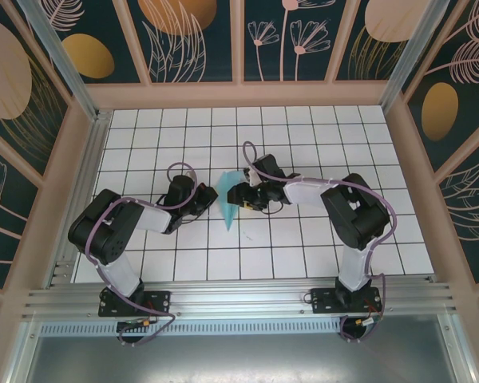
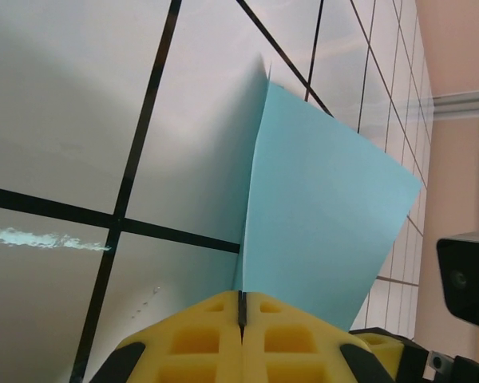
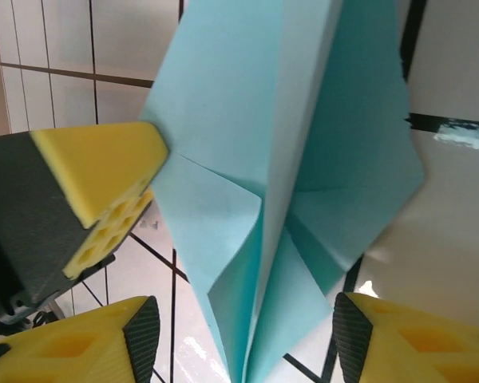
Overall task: Fold a paper plane with a square sheet of paper (pick it up from the middle)
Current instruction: Move the paper plane to the center of the table.
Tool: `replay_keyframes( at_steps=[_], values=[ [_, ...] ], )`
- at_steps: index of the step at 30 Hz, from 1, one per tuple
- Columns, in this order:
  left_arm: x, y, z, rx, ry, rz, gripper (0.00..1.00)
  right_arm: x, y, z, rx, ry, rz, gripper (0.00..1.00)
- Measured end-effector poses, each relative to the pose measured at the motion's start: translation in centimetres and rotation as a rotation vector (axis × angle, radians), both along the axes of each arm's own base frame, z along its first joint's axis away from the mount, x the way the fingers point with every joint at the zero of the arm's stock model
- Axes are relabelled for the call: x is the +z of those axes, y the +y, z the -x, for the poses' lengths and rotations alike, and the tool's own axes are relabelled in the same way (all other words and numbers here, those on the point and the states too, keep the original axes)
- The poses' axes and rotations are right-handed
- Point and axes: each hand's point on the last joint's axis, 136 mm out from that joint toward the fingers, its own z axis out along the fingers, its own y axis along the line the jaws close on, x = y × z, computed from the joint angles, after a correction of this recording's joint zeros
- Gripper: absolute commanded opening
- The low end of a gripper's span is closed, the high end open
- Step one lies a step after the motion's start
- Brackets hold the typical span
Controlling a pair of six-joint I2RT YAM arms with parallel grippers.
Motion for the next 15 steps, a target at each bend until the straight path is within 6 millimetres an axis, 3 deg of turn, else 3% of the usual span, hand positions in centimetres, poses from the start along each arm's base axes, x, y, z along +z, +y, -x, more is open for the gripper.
replay_keyframes(
  at_steps=[8, 15],
  values=[
    [-0.1, 0.0, 0.1, -0.001, 0.004, -0.005, 0.02, 0.3, 0.9, -0.1, 0.02, -0.012, 0.01, 0.56],
    [-0.1, 0.1, 0.0, 0.003, 0.003, -0.007, 0.02, -1.2, 1.4, 0.3, 0.041, 0.009, 0.067, 0.44]
  ],
)
